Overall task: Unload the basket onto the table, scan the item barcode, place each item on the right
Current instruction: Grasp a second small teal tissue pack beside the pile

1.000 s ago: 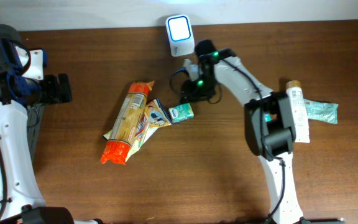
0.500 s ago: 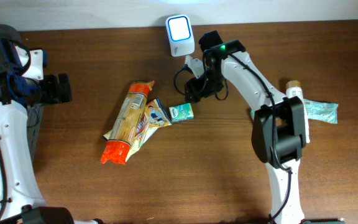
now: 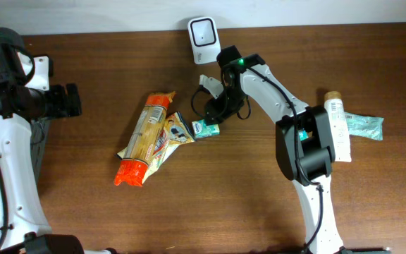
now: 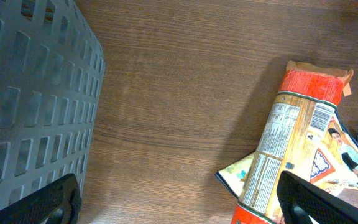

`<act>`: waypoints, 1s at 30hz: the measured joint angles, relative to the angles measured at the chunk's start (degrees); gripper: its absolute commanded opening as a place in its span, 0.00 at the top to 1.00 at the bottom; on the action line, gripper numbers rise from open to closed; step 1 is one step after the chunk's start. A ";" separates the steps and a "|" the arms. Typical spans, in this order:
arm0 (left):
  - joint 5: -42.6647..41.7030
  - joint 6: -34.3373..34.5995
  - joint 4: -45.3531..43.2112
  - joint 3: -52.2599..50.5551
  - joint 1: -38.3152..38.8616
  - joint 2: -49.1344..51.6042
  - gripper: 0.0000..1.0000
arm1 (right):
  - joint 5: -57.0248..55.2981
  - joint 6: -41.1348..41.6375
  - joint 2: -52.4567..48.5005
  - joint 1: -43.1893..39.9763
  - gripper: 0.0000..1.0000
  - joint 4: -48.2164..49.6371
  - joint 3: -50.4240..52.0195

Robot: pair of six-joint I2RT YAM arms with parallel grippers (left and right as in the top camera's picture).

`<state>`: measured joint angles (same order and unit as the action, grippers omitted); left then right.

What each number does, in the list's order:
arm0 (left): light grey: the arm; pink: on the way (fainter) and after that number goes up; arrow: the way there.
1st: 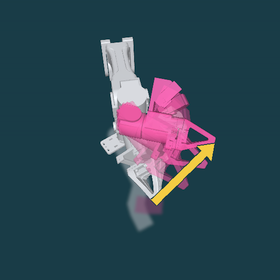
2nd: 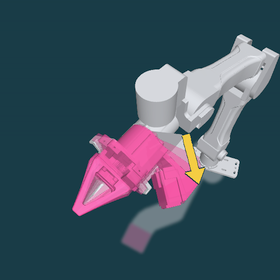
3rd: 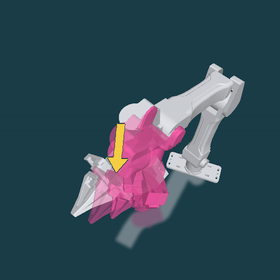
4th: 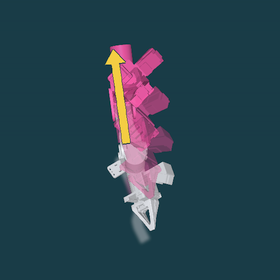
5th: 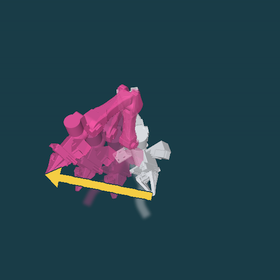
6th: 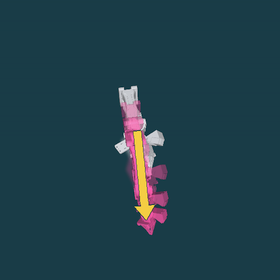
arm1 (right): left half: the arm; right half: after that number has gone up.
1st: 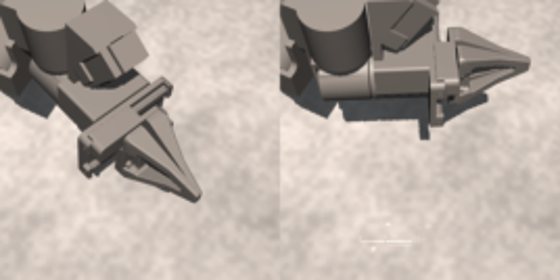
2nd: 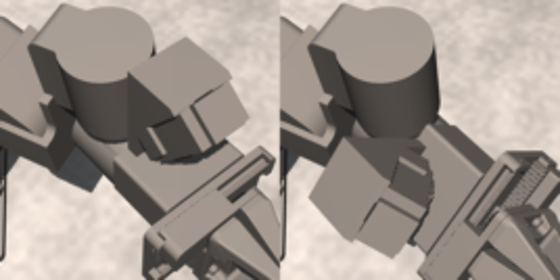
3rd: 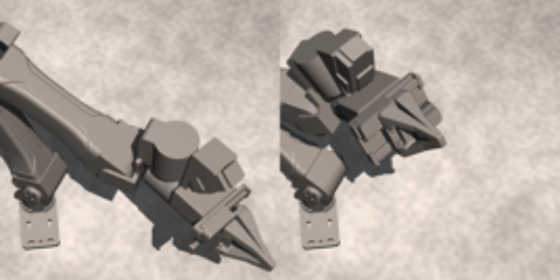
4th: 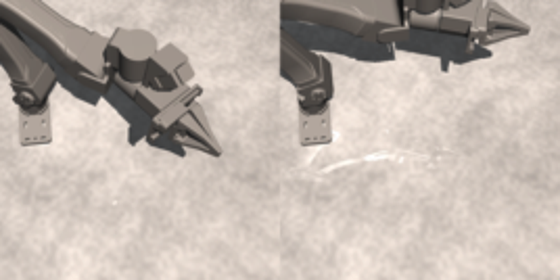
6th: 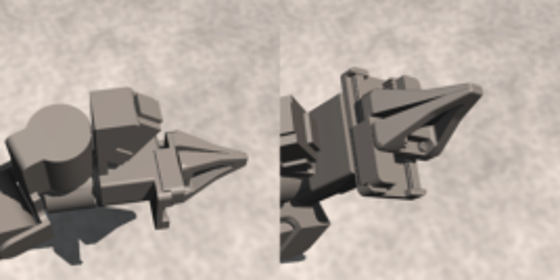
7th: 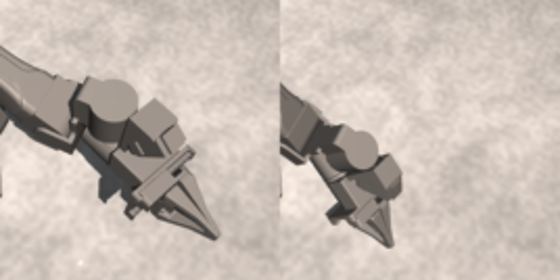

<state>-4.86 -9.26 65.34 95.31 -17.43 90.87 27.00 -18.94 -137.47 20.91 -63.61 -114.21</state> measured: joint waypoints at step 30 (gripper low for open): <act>0.00 0.00 0.00 0.00 -0.02 0.00 0.01 | -16.39 -6.25 6.71 -0.74 0.27 -1.27 0.37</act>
<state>-4.86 -9.26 65.34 95.31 -17.45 90.87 10.61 -25.19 -130.76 20.16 -64.88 -113.84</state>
